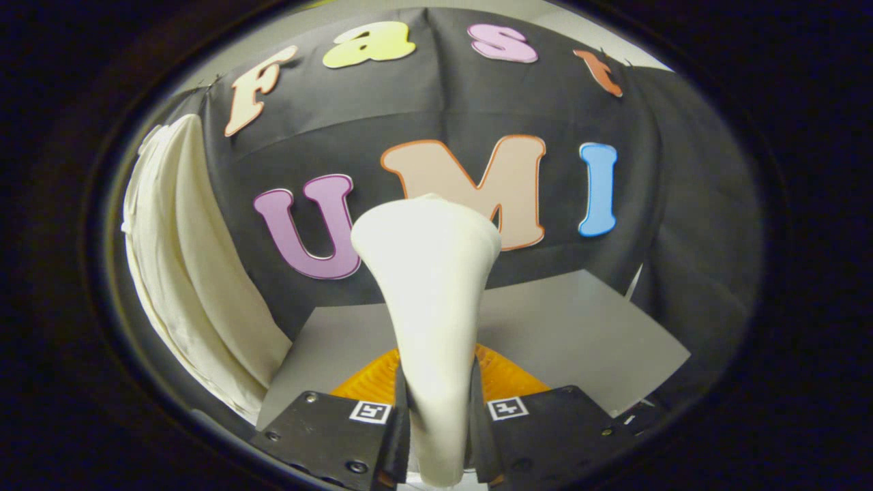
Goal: Iron the clothes twice with a garment steamer, once on the left side and once on the right side.
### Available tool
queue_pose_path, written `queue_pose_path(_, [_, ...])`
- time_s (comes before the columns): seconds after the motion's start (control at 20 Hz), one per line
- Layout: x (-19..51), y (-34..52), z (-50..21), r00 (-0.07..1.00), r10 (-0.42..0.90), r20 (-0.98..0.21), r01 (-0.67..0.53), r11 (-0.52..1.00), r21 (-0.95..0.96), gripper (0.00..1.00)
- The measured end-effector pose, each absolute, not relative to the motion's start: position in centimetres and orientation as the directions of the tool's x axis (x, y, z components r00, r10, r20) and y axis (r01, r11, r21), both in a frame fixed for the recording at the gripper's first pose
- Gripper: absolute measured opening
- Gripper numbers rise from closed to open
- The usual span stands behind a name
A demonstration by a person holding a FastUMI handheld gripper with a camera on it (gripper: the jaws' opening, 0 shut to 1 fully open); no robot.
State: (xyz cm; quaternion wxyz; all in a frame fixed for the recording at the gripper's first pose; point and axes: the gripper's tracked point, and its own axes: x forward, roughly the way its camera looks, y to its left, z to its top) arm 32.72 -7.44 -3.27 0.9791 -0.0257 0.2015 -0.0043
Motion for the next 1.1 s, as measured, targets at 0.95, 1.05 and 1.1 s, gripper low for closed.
queue_pose_path(0.95, [9.9,12.7,4.8,0.985,0.002,-0.173,-0.011,0.999,-0.047,0.35])
queue_pose_path(1.05, [9.1,15.8,5.0,0.984,0.025,-0.174,-0.034,0.998,-0.051,0.35])
queue_pose_path(1.1, [8.8,17.0,4.8,0.983,0.029,-0.181,-0.039,0.998,-0.05,0.35])
